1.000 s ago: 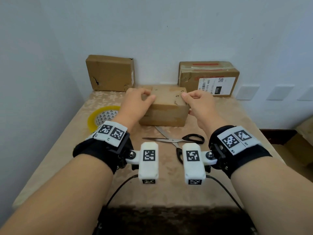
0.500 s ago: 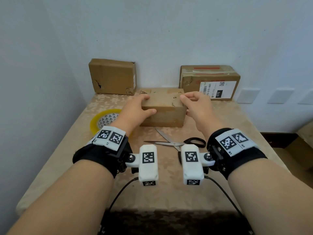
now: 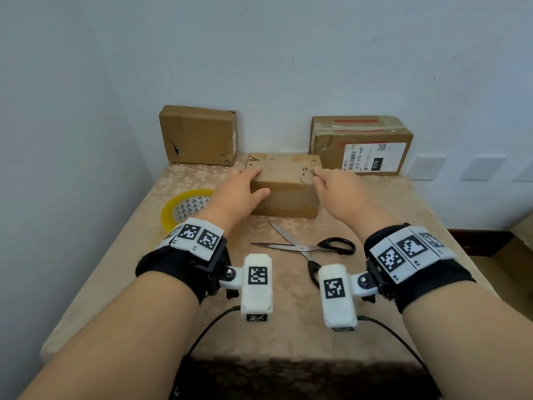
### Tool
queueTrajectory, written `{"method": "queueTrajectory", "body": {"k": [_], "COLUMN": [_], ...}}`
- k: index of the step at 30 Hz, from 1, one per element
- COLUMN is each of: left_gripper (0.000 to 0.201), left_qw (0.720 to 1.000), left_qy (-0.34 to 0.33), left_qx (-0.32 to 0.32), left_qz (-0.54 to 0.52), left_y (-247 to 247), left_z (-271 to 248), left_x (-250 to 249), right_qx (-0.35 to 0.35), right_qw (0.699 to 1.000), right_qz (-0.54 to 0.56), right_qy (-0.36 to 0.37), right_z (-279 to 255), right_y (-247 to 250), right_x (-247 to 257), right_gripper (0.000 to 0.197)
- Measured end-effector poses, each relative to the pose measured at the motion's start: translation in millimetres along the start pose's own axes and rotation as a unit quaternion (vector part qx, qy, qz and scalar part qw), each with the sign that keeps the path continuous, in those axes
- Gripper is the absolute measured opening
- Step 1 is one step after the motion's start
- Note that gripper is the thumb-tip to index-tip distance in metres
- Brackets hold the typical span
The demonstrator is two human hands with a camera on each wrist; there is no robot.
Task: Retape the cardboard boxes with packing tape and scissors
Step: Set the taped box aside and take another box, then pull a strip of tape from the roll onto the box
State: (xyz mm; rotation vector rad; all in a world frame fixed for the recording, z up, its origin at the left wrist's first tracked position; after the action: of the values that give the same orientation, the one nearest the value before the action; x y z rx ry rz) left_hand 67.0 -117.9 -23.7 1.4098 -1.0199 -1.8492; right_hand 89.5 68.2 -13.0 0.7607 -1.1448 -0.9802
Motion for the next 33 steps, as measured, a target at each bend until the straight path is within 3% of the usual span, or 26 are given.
{"method": "queueTrajectory", "body": {"k": [3, 6, 8, 12, 17, 20, 23, 28, 30, 33], "left_gripper": [0.056, 0.036, 0.029, 0.041, 0.047, 0.042, 0.034, 0.04, 0.031, 0.025], "left_qw": [0.999, 0.992, 0.986, 0.977, 0.982, 0.994, 0.99, 0.967, 0.963, 0.962], "left_qy": [-0.019, 0.018, 0.043, 0.101, 0.079, 0.087, 0.095, 0.039, 0.027, 0.013], "left_qx": [-0.029, -0.079, -0.048, 0.108, 0.1, 0.025, -0.041, 0.003, 0.012, 0.017], "left_qz": [0.022, 0.101, 0.157, 0.153, 0.139, 0.053, -0.093, -0.252, -0.268, -0.273], "left_y": [18.4, 44.6, 50.7, 27.3, 28.3, 61.0, 86.6, 83.7, 81.3, 78.4], "left_z": [-4.0, -16.0, -23.6, -31.0, -34.4, -37.4, -43.9, -58.5, -59.5, -59.6], "left_x": [3.1, 10.9, 16.1, 41.2, 44.9, 36.9, 29.8, -9.1, -21.4, -32.9], "right_qx": [0.024, 0.005, 0.039, 0.071, 0.037, -0.015, 0.009, 0.104, 0.12, 0.08], "right_qw": [0.999, 0.999, 0.999, 0.996, 0.999, 0.995, 0.972, 0.928, 0.909, 0.912], "right_qz": [0.034, 0.039, -0.003, -0.046, -0.001, 0.066, 0.222, 0.359, 0.399, 0.401], "right_qy": [-0.016, -0.002, 0.006, 0.022, 0.017, 0.067, 0.072, 0.01, -0.005, 0.019], "right_z": [-2.4, -10.2, -12.5, -13.2, -14.3, -20.1, -30.7, -38.1, -38.5, -36.6], "right_y": [2.7, 8.2, 3.4, -2.9, 7.8, 24.5, 34.7, 32.6, 33.5, 43.2], "right_x": [-1.0, 4.0, 8.1, 18.2, 26.7, 45.5, 68.2, 84.2, 83.4, 82.0], "right_gripper": [0.043, 0.056, 0.05, 0.045, 0.056, 0.053, 0.044, 0.052, 0.033, 0.011]}}
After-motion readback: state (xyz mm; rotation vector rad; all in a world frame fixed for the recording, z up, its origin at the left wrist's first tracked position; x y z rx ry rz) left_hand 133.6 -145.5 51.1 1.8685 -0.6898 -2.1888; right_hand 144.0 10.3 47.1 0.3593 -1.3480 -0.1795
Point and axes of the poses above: each hand's wrist, its own z-axis towards the middle knuckle, its own y-axis out of the back of the hand, x = y × z, the point moved 6 cm from there along z, towards the middle knuckle, and after that the axes turned 1 degree about -y, right-handed, at the moved point
